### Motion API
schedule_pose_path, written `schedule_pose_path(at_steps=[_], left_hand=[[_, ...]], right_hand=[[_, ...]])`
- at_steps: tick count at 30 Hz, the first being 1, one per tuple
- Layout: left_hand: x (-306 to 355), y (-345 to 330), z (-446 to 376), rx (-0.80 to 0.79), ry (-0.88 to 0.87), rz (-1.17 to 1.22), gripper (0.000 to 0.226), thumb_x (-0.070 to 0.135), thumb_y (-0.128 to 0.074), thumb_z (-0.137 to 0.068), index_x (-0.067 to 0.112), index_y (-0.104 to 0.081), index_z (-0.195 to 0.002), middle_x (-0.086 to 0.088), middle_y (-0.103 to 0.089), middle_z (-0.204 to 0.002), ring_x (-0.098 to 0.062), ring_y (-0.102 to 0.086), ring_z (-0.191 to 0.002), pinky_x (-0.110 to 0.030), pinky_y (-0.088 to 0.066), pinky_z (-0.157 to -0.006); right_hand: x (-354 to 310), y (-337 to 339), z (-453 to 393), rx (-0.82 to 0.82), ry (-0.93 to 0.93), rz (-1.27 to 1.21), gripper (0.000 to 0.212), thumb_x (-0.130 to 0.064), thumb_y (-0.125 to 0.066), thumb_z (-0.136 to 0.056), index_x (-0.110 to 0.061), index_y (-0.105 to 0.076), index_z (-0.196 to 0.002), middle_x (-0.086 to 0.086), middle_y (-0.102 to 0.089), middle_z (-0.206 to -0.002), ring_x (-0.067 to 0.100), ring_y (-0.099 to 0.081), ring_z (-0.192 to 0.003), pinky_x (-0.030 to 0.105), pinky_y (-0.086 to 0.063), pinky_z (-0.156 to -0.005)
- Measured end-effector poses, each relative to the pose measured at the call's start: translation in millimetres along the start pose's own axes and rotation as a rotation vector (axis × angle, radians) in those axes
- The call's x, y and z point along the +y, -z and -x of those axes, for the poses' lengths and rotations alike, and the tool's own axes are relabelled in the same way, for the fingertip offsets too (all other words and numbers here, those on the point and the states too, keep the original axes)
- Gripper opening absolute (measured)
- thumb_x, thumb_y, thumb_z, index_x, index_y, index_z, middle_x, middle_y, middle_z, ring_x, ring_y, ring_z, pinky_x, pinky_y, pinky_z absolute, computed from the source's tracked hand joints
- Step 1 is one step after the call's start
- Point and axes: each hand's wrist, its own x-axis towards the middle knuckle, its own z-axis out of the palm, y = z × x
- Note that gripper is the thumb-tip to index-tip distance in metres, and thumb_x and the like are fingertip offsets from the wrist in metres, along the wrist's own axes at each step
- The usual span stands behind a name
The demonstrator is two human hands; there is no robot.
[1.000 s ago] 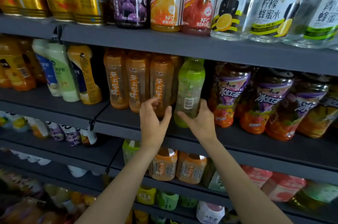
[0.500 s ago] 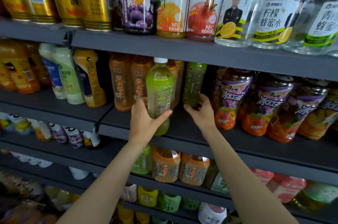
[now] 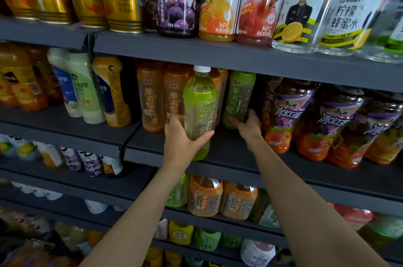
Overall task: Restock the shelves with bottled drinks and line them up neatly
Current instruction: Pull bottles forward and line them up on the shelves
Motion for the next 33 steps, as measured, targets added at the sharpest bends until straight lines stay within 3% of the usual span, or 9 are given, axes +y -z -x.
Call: schedule_pose_path(at_steps=[7,11,14,17,20,24,26,29,33], left_hand=[[7,-2,2,0.035,-0.008,-0.035,0.076,0.047,-0.077,-0.066,0.013,-0.038,-0.123,-0.004,-0.046,-0.126,-0.018,-0.035,-0.122,-0.022,-0.032,-0.091],[14,-10,8,0.049,0.020,-0.103,0.069,0.051,-0.076,-0.065,0.010,-0.042,-0.108,-0.004,-0.048,-0.111,-0.021,-0.039,-0.114,-0.030,-0.041,-0.087],[25,-23,12,0.043,0.003,-0.141,0.066,0.053,-0.074,-0.067,0.009,-0.042,-0.104,-0.005,-0.048,-0.105,-0.022,-0.041,-0.108,-0.037,-0.047,-0.084],[37,-43,13,0.047,0.039,-0.182,0.071,0.054,-0.073,-0.067,0.007,-0.042,-0.110,-0.008,-0.049,-0.112,-0.025,-0.041,-0.112,-0.040,-0.046,-0.089],[46,-54,9,0.005,0.040,-0.172,0.076,0.054,-0.072,-0.069,0.006,-0.040,-0.119,-0.010,-0.047,-0.122,-0.027,-0.038,-0.121,-0.038,-0.039,-0.100],[34,-48,12,-0.104,-0.072,-0.188,0.071,0.044,-0.069,-0.077,0.006,-0.037,-0.129,-0.009,-0.043,-0.132,-0.025,-0.034,-0.128,-0.034,-0.035,-0.103],[19,-40,23,-0.039,-0.115,-0.152,0.055,0.032,-0.067,-0.082,0.006,-0.043,-0.124,-0.008,-0.047,-0.122,-0.022,-0.041,-0.119,-0.031,-0.041,-0.098],[-2,-29,30,0.094,-0.019,-0.131,0.038,0.019,-0.064,-0.085,0.005,-0.047,-0.116,-0.010,-0.050,-0.116,-0.023,-0.047,-0.112,-0.023,-0.040,-0.090],[-2,-28,17,0.001,0.053,-0.167,0.051,0.024,-0.061,-0.087,0.005,-0.040,-0.129,-0.013,-0.042,-0.131,-0.025,-0.041,-0.123,-0.033,-0.041,-0.100]], right_hand=[[-5,4,19,-0.043,0.037,-0.001,0.059,-0.019,-0.061,-0.089,-0.011,-0.032,-0.140,0.010,-0.051,-0.135,0.027,-0.046,-0.126,0.034,-0.037,-0.101],[8,6,62,-0.009,0.204,0.066,0.066,-0.009,-0.061,-0.087,-0.008,-0.026,-0.144,0.011,-0.041,-0.142,0.024,-0.038,-0.132,0.029,-0.033,-0.106],[15,15,90,-0.181,0.331,0.158,0.063,-0.003,-0.061,-0.082,-0.010,-0.034,-0.138,0.008,-0.047,-0.135,0.020,-0.042,-0.128,0.021,-0.034,-0.100],[16,15,98,-0.294,0.365,0.258,0.067,-0.015,-0.071,-0.076,-0.010,-0.036,-0.134,0.006,-0.050,-0.126,0.021,-0.047,-0.120,0.028,-0.041,-0.096],[12,9,93,-0.148,0.260,0.198,0.069,-0.020,-0.073,-0.077,-0.005,-0.038,-0.133,0.008,-0.052,-0.125,0.022,-0.049,-0.116,0.029,-0.044,-0.091],[12,3,87,-0.010,0.209,0.191,0.046,-0.015,-0.067,-0.080,-0.005,-0.046,-0.120,0.011,-0.058,-0.115,0.028,-0.055,-0.108,0.037,-0.049,-0.082],[12,-3,88,0.057,0.185,0.214,0.055,-0.025,-0.068,-0.080,-0.006,-0.043,-0.124,0.010,-0.055,-0.120,0.027,-0.052,-0.114,0.039,-0.049,-0.085],[3,-13,90,0.202,0.099,0.295,0.074,-0.045,-0.072,-0.074,-0.008,-0.037,-0.128,0.007,-0.046,-0.126,0.024,-0.044,-0.119,0.039,-0.046,-0.087],[-2,-9,88,0.174,0.010,0.232,0.074,-0.044,-0.072,-0.073,-0.014,-0.034,-0.129,0.003,-0.050,-0.127,0.023,-0.051,-0.116,0.038,-0.046,-0.084]])
